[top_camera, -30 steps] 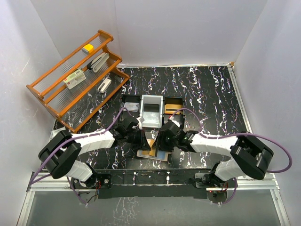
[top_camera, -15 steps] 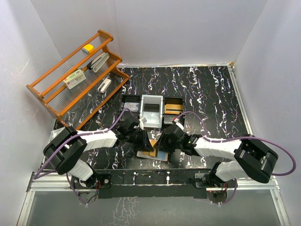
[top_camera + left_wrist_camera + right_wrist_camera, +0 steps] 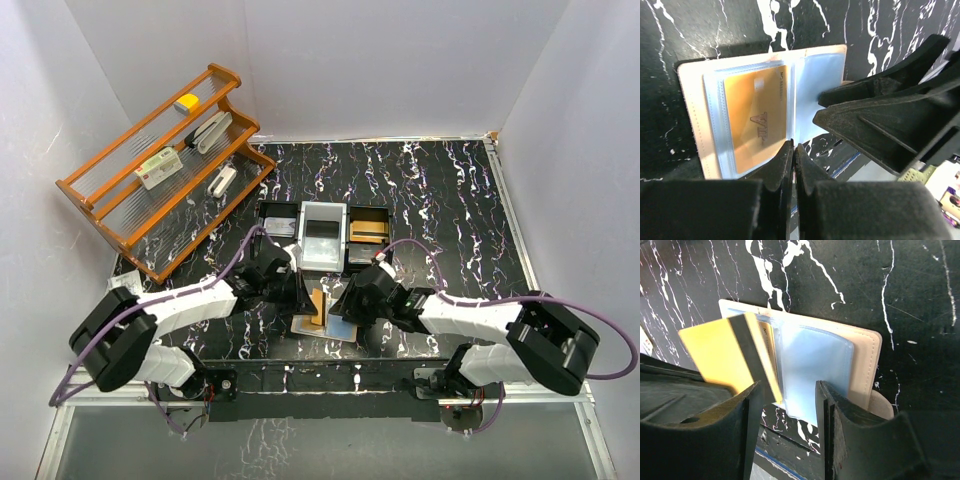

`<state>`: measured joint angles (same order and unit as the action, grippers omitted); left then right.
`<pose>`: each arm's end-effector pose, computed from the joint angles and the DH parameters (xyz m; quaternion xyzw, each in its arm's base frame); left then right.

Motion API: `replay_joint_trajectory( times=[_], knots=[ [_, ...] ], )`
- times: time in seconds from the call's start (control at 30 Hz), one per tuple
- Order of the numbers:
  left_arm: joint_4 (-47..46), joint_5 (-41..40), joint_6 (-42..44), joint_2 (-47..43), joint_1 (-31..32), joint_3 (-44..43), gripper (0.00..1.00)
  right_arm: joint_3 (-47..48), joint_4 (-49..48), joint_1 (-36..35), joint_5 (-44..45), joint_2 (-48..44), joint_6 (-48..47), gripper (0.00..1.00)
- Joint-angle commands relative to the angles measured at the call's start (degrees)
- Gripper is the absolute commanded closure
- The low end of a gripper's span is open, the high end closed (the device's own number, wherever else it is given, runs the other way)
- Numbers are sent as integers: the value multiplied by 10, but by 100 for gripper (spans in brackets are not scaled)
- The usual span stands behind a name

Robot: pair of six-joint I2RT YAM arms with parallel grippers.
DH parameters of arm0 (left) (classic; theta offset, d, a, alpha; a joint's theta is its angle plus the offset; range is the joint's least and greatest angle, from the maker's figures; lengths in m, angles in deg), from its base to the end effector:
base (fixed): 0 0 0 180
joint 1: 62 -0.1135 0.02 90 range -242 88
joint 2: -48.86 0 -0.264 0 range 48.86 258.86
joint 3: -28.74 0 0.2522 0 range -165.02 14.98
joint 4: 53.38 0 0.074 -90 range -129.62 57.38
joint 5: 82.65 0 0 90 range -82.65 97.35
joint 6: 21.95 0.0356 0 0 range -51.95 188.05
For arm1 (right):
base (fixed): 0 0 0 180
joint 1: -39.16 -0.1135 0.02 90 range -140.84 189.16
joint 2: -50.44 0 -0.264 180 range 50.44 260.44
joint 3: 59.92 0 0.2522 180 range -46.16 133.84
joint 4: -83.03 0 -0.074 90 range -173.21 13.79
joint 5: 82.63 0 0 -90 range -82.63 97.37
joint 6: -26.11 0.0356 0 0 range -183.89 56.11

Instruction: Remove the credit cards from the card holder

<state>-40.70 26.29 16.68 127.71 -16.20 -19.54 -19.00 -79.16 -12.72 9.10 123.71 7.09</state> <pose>0.1761 -0.1977 0.1705 0.0212 0.9075 -0.3934 0.1456 0.1411 0.1781 0.1472 0.1610 0.9262 0.2924 0.1754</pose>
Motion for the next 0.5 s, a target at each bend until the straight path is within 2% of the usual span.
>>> replay_joint_trajectory(
  times=[0.0, 0.3, 0.47],
  knots=[
    [38, -46, 18, -59, 0, -13, 100, -10, 11, 9, -2, -22, -22, 56],
    [44, -114, 9, -131, 0, 9, 100, 13, -38, 17, -16, -87, -74, 46],
    [31, -114, 3, -161, -5, 20, 100, 7, -64, 23, -27, -130, -101, 40]
  ],
)
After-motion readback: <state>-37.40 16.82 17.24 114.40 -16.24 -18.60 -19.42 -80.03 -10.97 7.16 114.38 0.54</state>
